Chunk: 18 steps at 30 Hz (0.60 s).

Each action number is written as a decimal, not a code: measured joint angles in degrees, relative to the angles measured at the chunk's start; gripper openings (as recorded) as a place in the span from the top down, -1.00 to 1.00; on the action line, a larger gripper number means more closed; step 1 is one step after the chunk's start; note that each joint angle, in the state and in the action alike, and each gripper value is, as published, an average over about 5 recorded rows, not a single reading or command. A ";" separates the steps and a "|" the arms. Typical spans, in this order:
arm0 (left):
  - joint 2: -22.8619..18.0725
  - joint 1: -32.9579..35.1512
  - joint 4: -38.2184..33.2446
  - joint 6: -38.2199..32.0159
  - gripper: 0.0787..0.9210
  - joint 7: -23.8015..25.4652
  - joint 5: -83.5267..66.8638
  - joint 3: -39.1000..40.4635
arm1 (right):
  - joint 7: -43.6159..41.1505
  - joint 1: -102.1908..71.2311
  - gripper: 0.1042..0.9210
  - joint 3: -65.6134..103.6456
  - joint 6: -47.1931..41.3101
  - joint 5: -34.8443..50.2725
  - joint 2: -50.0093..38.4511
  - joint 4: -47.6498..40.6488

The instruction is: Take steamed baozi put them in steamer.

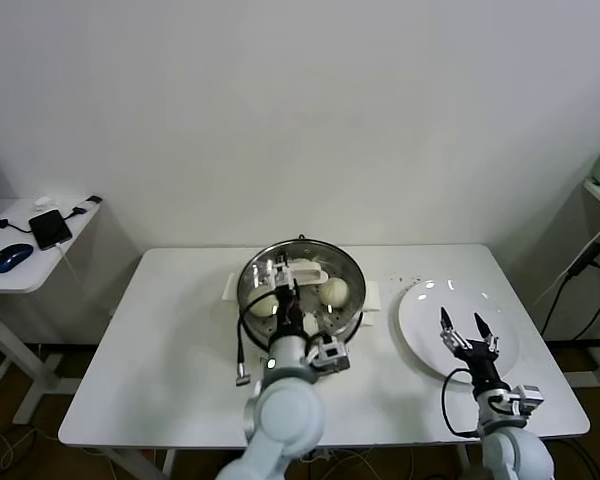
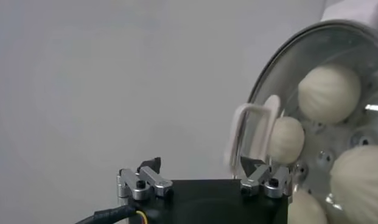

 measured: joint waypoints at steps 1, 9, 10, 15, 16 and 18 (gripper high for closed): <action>0.31 0.64 -0.92 -0.26 -0.77 -0.37 -0.61 -0.49 | -0.11 -0.16 -0.76 -0.12 0.14 -0.03 -0.03 0.11; 2.94 6.56 -7.60 -4.24 -0.77 -7.21 -12.47 -7.31 | -1.26 -1.88 -0.76 -1.07 1.77 -1.30 -0.02 1.29; 3.26 7.30 -8.08 -5.15 -0.77 -8.55 -15.16 -8.58 | -1.37 -2.21 -0.76 -1.23 1.92 -1.66 0.04 1.60; 4.17 11.19 -9.25 -11.68 -0.77 -15.61 -31.67 -15.69 | -1.37 -4.00 -0.76 -1.85 2.30 -3.61 0.28 3.17; 4.19 12.01 -9.30 -13.21 -0.77 -16.76 -35.02 -17.10 | -1.27 -4.38 -0.76 -1.92 2.32 -3.94 0.34 3.40; 4.22 13.78 -9.33 -16.37 -0.77 -18.72 -41.66 -19.84 | -1.00 -5.06 -0.76 -2.05 2.35 -4.48 0.46 3.78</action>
